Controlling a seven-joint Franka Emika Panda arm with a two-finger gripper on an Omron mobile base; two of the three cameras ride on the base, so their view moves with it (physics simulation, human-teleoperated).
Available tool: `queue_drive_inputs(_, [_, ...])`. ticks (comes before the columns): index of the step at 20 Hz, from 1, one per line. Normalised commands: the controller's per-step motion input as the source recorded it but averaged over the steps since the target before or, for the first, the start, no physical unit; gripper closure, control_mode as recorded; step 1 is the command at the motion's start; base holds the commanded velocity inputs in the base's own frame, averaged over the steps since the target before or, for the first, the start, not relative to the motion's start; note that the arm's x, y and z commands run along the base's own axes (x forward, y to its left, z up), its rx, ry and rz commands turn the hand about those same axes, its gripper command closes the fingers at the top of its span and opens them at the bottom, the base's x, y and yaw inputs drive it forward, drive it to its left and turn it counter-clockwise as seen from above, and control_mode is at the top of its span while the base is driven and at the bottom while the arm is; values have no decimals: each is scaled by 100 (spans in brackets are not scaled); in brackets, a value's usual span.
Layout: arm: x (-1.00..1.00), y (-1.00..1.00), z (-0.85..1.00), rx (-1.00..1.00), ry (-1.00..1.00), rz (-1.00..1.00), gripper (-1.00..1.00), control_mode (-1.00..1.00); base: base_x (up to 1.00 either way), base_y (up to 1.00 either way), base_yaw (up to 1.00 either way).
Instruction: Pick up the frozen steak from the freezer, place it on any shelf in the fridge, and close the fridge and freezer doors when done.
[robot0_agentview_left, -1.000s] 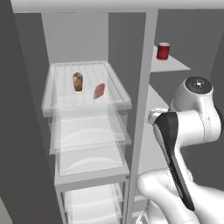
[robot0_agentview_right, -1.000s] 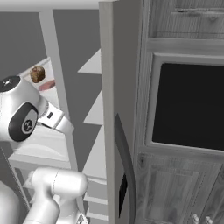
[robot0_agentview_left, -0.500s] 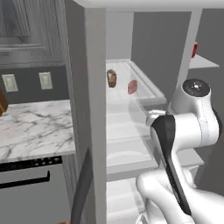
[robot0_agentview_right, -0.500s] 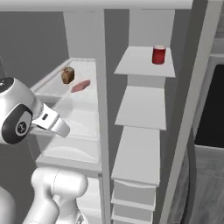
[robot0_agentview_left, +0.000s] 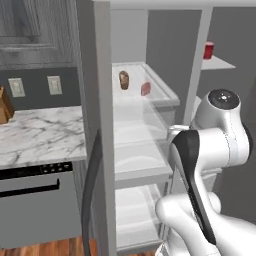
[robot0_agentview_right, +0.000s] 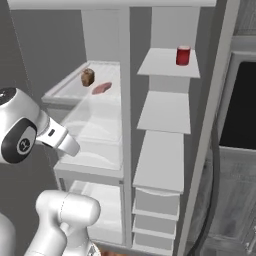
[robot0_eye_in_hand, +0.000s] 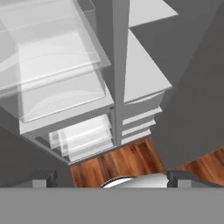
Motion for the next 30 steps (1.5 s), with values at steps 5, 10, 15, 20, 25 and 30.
queue_drive_inputs(5, [0,0,0,0,0,0,-100,100,-55,-18,0])
queue_drive_inputs(10, [0,0,0,0,0,0,-100,100,-58,-28,-1])
queue_drive_inputs(15, [0,0,0,0,0,0,-100,100,-61,-40,-1])
queue_drive_inputs(20, [0,0,0,0,0,0,-100,100,-42,-38,-2])
queue_drive_inputs(25, [0,0,0,0,0,0,-100,100,-46,-29,-1])
queue_drive_inputs(30, [0,0,0,0,0,0,-100,-100,-7,-5,-2])
